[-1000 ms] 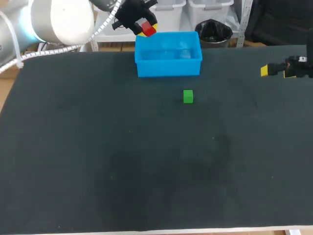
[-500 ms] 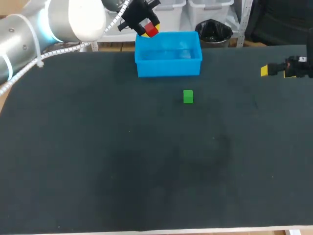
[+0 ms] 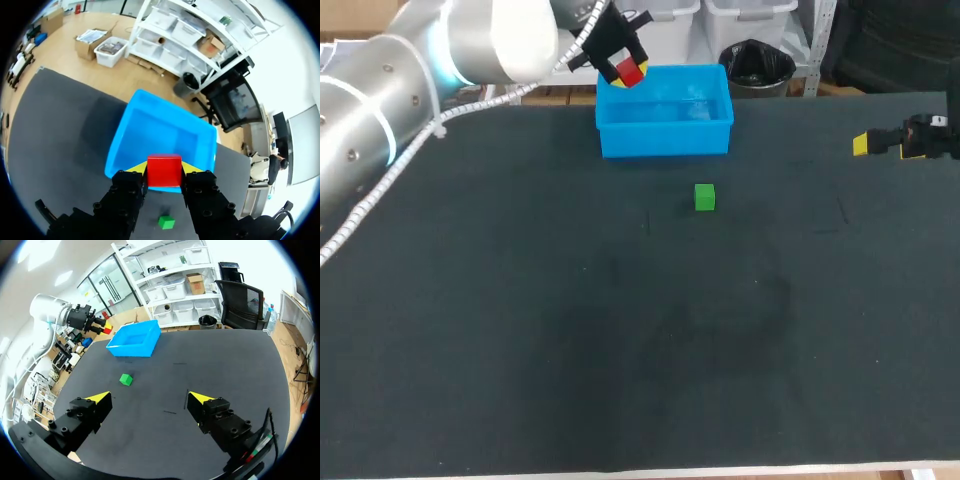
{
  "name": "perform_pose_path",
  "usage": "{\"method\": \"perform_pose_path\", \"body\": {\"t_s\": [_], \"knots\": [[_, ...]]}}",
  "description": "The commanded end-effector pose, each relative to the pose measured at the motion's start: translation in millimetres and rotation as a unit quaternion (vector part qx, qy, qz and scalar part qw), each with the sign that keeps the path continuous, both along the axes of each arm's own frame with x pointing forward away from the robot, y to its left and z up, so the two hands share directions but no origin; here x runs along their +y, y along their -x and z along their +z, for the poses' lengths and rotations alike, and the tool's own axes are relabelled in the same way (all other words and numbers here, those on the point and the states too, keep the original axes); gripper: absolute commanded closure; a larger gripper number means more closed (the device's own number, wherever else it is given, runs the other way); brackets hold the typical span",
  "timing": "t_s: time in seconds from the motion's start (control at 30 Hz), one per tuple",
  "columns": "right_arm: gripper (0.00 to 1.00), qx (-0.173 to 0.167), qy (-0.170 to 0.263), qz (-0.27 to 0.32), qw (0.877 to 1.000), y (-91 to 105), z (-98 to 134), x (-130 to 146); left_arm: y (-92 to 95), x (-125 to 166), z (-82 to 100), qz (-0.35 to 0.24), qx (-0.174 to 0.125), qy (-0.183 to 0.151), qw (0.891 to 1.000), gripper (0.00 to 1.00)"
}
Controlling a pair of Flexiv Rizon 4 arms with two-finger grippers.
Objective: Use the left arm to pick the red cube and place it into the blue plastic box first, then use the right arm to grasp the green cube and put it into the same blue plastic box after the first action is fully finished.
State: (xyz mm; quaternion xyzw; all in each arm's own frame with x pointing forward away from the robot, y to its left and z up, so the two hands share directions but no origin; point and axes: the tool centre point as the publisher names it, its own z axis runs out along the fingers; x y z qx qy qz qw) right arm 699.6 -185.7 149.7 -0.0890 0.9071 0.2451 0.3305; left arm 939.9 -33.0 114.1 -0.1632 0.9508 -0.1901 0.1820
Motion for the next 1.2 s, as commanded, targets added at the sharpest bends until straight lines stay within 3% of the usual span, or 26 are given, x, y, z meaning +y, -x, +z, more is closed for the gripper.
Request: {"method": "perform_pose_path", "body": {"t_s": [0.03,0.1,0.13,0.17,0.43,0.9,1.2], "knots": [[0.0,0.0,0.001,0.0,1.0,0.1,0.3,0.0,-12.4,-2.0,-1.5,-0.001,0.014,-0.006,1.0,1.0],[0.0,0.0,0.001,0.0,1.0,0.1,0.3,0.0,-13.3,-0.3,-3.2,0.005,0.014,-0.014,1.0,1.0],[0.0,0.0,0.001,0.0,1.0,0.1,0.3,0.0,-13.6,0.7,-3.9,0.009,0.016,-0.019,1.0,0.58],[0.0,0.0,0.001,0.0,1.0,0.1,0.3,0.0,-14.2,1.8,-4.6,0.014,0.016,-0.02,1.0,0.0],[0.0,0.0,0.001,0.0,1.0,0.1,0.3,0.0,0.2,14.3,6.8,0.018,0.003,-0.029,0.999,0.0],[0.0,0.0,0.001,0.0,1.0,0.1,0.3,0.0,67.9,37.7,67.5,-0.072,-0.075,0.002,0.995,0.0],[0.0,0.0,0.001,0.0,1.0,0.1,0.3,0.0,119.3,48.1,91.5,-0.149,-0.146,-0.021,0.978,0.0]]}}
